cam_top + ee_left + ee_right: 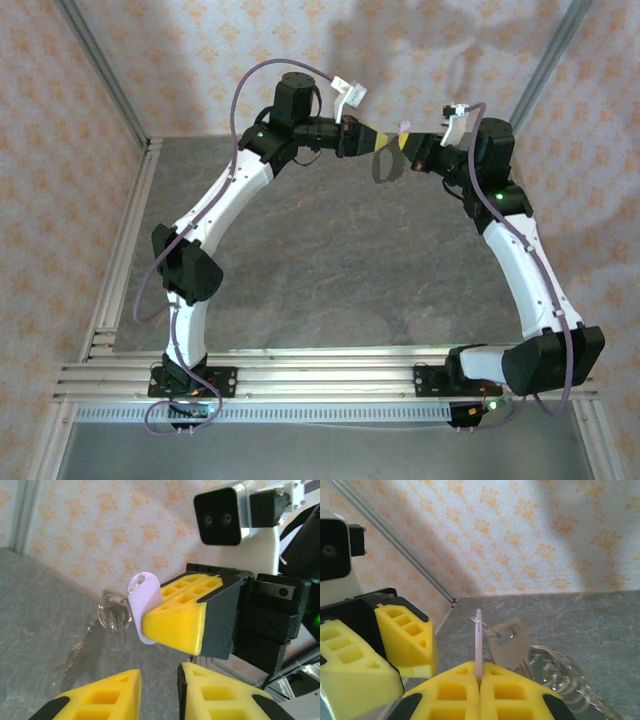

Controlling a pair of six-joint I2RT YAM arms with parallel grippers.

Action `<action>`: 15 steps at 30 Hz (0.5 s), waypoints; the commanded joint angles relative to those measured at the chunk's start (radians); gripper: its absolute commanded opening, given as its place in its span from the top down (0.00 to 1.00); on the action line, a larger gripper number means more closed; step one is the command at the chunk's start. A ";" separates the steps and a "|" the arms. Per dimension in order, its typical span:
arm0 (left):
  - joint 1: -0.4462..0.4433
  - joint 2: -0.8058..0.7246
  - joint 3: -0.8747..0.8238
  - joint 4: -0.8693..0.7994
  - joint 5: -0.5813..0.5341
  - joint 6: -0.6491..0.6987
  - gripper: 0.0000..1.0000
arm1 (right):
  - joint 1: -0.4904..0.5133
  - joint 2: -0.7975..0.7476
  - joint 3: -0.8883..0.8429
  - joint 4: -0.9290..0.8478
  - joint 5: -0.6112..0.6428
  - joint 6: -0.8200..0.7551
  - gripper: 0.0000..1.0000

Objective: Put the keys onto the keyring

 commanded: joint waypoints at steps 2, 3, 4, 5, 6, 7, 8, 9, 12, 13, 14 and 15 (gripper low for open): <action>0.036 -0.124 -0.105 0.151 -0.114 -0.090 0.72 | -0.003 0.021 0.026 0.000 0.022 -0.033 1.00; 0.046 -0.146 -0.144 0.188 -0.143 -0.115 0.71 | -0.004 0.031 0.025 -0.003 0.022 -0.037 1.00; 0.055 -0.163 -0.174 0.210 -0.167 -0.133 0.71 | -0.003 0.040 0.025 -0.005 0.022 -0.038 1.00; 0.065 -0.181 -0.207 0.234 -0.191 -0.148 0.71 | -0.004 0.051 0.025 -0.006 0.020 -0.041 1.00; 0.074 -0.199 -0.237 0.251 -0.211 -0.161 0.70 | -0.004 0.063 0.024 -0.005 0.020 -0.042 1.00; 0.082 -0.211 -0.256 0.260 -0.228 -0.171 0.70 | -0.003 0.074 0.024 -0.005 0.018 -0.042 1.00; 0.089 -0.224 -0.277 0.264 -0.242 -0.176 0.70 | -0.003 0.089 0.025 -0.001 0.017 -0.040 1.00; 0.096 -0.236 -0.294 0.264 -0.253 -0.179 0.70 | -0.004 0.104 0.025 0.005 0.009 -0.039 1.00; 0.107 -0.269 -0.338 0.255 -0.283 -0.171 0.70 | -0.002 0.156 0.032 0.030 -0.006 -0.025 1.00; 0.109 -0.279 -0.353 0.256 -0.289 -0.169 0.70 | -0.002 0.174 0.037 0.036 -0.010 -0.023 1.00; 0.113 -0.288 -0.369 0.261 -0.293 -0.170 0.70 | -0.001 0.196 0.046 0.041 -0.013 -0.020 1.00; 0.116 -0.299 -0.383 0.262 -0.299 -0.170 0.69 | -0.001 0.223 0.055 0.043 -0.018 -0.021 1.00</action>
